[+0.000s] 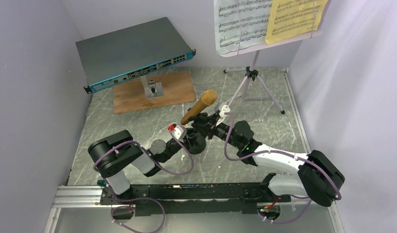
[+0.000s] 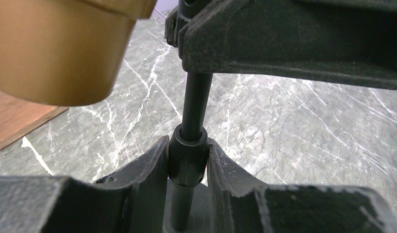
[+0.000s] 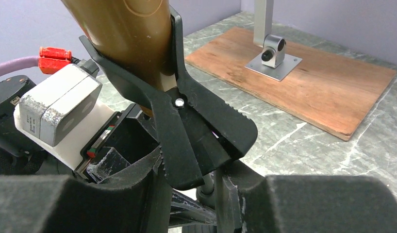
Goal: Set up the instrument practice props
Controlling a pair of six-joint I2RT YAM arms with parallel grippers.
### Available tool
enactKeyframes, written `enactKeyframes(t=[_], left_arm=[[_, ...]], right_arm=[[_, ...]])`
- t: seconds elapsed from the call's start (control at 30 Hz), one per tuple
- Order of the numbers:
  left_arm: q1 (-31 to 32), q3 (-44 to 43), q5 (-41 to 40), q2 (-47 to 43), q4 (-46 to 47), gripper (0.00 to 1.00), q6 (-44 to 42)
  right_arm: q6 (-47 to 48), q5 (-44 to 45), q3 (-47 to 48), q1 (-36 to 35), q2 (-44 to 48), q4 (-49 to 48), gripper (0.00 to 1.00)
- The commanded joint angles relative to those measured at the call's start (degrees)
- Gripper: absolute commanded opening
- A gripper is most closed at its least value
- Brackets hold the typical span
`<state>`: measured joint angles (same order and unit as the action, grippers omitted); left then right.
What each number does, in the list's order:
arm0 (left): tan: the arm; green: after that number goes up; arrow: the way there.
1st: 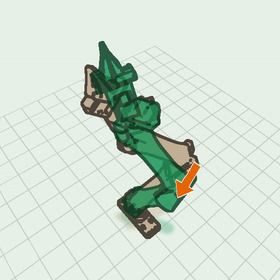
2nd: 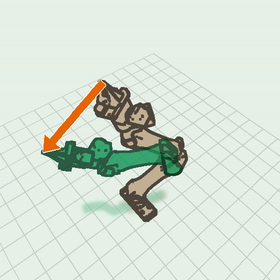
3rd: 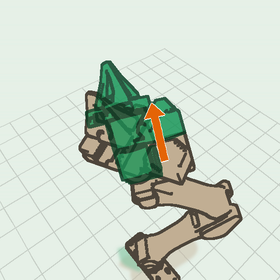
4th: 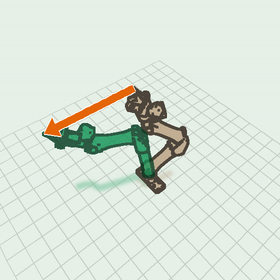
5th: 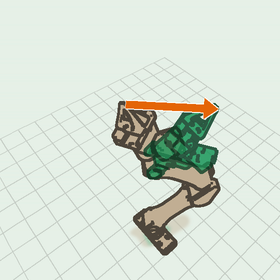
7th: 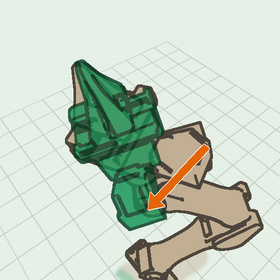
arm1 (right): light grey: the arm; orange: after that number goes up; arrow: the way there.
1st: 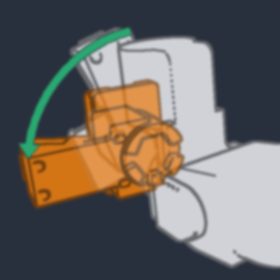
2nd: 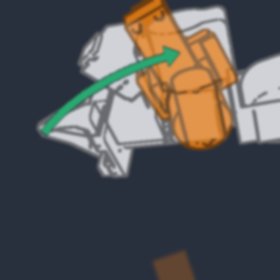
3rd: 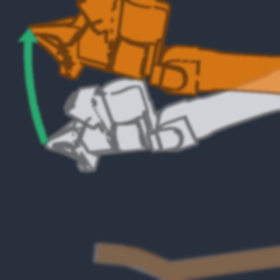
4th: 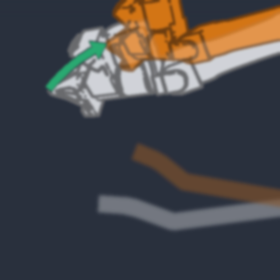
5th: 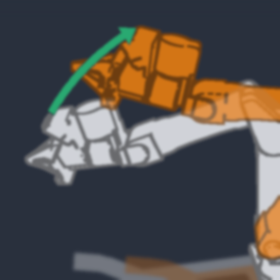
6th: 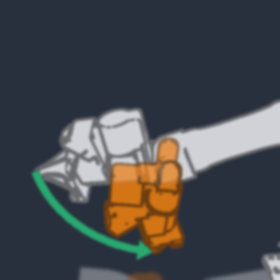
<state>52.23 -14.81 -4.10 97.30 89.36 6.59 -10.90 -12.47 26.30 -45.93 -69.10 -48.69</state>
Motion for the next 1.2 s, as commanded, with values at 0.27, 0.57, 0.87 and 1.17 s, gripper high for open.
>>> enactKeyframes(t=[0.27, 0.57, 0.87, 1.17], left_arm=[[-0.7, 3.2, -3.2, 2.9, -0.2, 0.04, 0.6], [-0.7, 5.5, -5.2, -3.8, -0.3, 0.42, 4.5], [-0.8, 13.8, -4.1, -18.1, -2.5, 0.99, 8.5], [-0.8, -3.7, -2.4, -69.6, -76.5, 0.99, 7.7]], right_arm=[[-1.4, 0.0, 1.9, 0.1, -0.8, -13.1, 0.16], [1.0, 1.0, 4.3, -1.6, -2.7, -8.0, 0.21], [6.7, 4.4, 6.4, -4.0, -2.4, -2.2, 0.27], [8.5, 7.0, 6.9, -5.0, -2.4, 1.8, 0.35]])
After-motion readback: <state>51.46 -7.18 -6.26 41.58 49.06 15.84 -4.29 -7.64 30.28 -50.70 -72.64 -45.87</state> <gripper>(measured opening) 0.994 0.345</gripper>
